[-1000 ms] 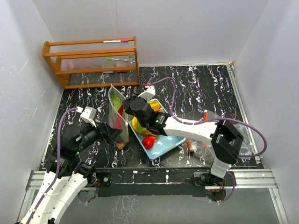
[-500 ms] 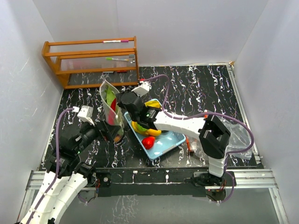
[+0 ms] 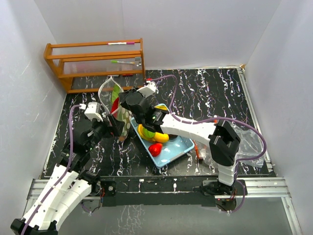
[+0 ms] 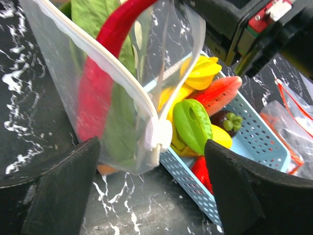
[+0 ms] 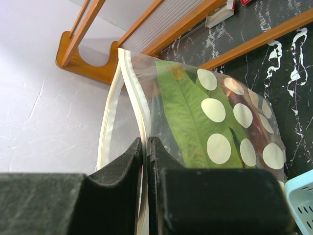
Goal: Place the food in the zip-top bag and seal the zipper
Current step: Zip the zipper food storage bag at the center of the board.
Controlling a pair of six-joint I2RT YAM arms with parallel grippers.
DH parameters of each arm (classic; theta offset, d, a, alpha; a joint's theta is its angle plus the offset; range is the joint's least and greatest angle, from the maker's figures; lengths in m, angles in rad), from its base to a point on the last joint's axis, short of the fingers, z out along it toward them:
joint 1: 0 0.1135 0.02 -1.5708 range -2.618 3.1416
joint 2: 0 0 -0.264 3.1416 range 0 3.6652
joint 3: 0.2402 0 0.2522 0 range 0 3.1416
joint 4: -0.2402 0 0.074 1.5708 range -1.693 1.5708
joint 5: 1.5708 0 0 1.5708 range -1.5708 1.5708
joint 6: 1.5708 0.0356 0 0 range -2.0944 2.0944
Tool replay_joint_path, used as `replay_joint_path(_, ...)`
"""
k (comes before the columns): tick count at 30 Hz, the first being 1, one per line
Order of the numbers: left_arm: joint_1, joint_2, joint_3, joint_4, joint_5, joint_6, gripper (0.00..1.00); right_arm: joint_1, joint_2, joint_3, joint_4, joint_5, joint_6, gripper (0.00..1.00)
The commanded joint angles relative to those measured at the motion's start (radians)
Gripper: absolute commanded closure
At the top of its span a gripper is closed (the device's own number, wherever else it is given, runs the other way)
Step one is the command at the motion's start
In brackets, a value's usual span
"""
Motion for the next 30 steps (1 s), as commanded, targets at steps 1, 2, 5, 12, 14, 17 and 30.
replay_joint_path(1, -0.005, -0.004, -0.002, 0.082, -0.091, 0.007, 0.27, -0.002, -0.025, 0.006, 0.074, 0.018, 0.035, 0.92)
replay_joint_path(2, -0.005, -0.003, -0.002, 0.083, -0.091, 0.014, 0.48, -0.002, -0.029, 0.000, 0.075, 0.019, 0.036, 0.92)
replay_joint_path(5, -0.004, -0.003, -0.006, 0.083, -0.092, 0.006, 0.96, -0.002, -0.038, -0.016, 0.076, 0.024, 0.037, 0.92)
replay_joint_path(12, -0.005, -0.016, 0.030, 0.031, -0.094, 0.060, 1.00, -0.008, -0.086, -0.099, 0.078, 0.038, 0.046, 0.92)
replay_joint_path(14, -0.005, -0.024, 0.033, 0.036, -0.106, 0.095, 1.00, -0.010, -0.115, -0.154, 0.084, 0.039, 0.056, 0.92)
replay_joint_path(17, -0.005, -0.024, 0.061, 0.044, -0.111, 0.165, 1.00, -0.009, -0.205, -0.257, 0.102, 0.023, 0.066, 0.92)
replay_joint_path(30, -0.005, -0.143, -0.005, 0.137, 0.146, 0.436, 1.00, -0.010, -0.519, -0.497, 0.063, -0.059, -0.200, 0.45)
